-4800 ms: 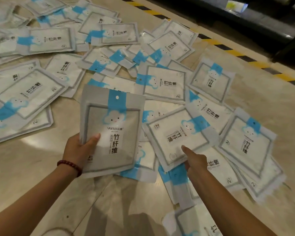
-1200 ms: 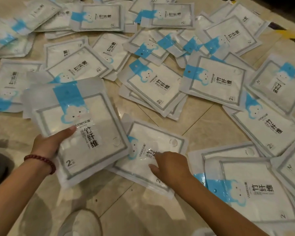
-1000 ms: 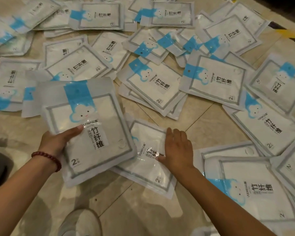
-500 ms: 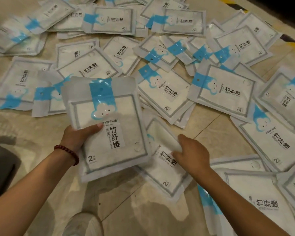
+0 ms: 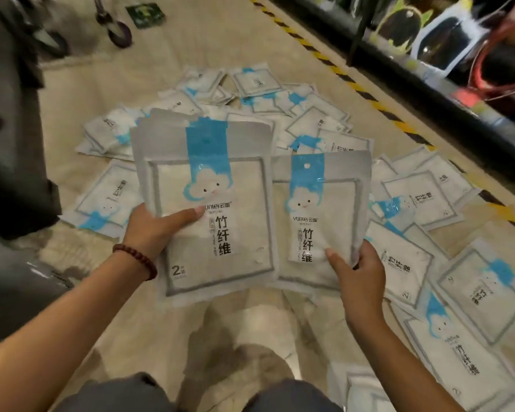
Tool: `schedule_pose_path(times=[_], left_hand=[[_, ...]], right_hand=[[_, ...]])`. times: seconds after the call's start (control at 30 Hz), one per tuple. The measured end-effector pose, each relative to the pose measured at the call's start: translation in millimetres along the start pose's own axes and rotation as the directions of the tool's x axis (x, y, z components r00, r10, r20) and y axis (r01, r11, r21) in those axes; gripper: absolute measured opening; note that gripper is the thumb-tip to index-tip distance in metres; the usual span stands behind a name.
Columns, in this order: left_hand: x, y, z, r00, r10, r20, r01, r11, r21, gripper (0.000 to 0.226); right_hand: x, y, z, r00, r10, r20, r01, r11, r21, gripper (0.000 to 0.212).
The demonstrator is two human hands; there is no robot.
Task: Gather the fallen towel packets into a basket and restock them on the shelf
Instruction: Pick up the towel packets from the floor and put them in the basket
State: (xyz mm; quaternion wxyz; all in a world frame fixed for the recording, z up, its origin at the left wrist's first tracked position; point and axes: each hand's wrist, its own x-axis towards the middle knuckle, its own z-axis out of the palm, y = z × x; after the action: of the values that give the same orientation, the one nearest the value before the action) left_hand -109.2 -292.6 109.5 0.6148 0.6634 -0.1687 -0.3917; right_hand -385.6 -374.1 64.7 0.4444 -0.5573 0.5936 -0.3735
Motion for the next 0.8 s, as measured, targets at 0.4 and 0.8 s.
schedule_pose_path(times=[0.4,0.8], left_hand=[[-100.6,181.9,-149.5,0.846,0.249,-0.472,-0.341,0.932,-0.119,0.043],[-201.4,156.1,-314.6,0.541,0.037,-0.840,-0.329,0.929,-0.171,0.051]], right_hand=[[-21.0,-234.9,134.9,0.845,-0.354,0.400,0.238,0.920,0.311,0.014],[-137.8,-303.1,272.2,0.547,-0.440,0.712,0.334,0.895,0.297,0.008]])
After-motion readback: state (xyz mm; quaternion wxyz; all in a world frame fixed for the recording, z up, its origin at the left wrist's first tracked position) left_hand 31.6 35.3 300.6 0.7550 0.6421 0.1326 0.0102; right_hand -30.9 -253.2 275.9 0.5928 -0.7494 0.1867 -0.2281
